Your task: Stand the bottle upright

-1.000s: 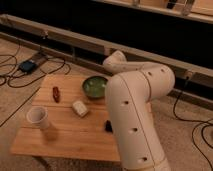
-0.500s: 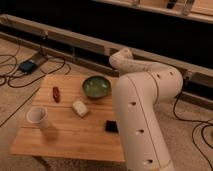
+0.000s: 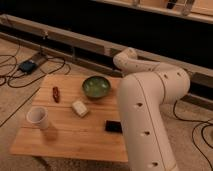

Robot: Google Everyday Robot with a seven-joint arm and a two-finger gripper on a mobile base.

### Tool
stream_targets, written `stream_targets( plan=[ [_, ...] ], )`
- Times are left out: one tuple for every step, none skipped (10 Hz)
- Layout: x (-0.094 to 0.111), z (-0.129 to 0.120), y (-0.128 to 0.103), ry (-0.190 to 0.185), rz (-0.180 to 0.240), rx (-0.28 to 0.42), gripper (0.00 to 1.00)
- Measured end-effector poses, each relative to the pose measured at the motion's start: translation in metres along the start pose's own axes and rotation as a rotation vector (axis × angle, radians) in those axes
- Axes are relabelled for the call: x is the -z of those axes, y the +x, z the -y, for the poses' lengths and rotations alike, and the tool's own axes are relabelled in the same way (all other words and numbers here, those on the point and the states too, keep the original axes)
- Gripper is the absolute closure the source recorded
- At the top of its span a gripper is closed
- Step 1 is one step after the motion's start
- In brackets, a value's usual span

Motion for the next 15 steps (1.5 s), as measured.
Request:
stream_targets(
  plan=[
    [-0.001,0.004,-0.002,-0.002,0.003,-0.028,0.35],
    [-0.002,0.006,-0.004,-0.006,0.007,-0.046,0.35],
    [0.002,0.009,-0.007,-0.014,0.018,-0.070,0.35],
    [0.007,0.010,-0.009,-0.028,0.032,-0.083,0.35],
    [0.015,0.011,-0.009,-0.044,0.045,-0.088,0.35],
    [0.021,0.012,-0.009,-0.057,0.057,-0.089,0.35],
    [0.027,0.014,-0.008,-0.075,0.065,-0.092,0.35],
    [0.032,0.017,-0.004,-0.094,0.064,-0.092,0.35],
    [0.036,0.019,-0.001,-0.109,0.061,-0.089,0.35],
    [0.039,0.021,0.005,-0.122,0.056,-0.068,0.35],
    [0.043,0.023,0.015,-0.124,0.050,-0.014,0.35],
    [0.043,0.024,0.022,-0.117,0.044,0.033,0.35],
    [0.042,0.023,0.031,-0.100,0.032,0.101,0.35],
    [0.043,0.022,0.037,-0.087,0.023,0.160,0.35],
    [0.042,0.021,0.041,-0.074,0.013,0.221,0.35]
  ],
)
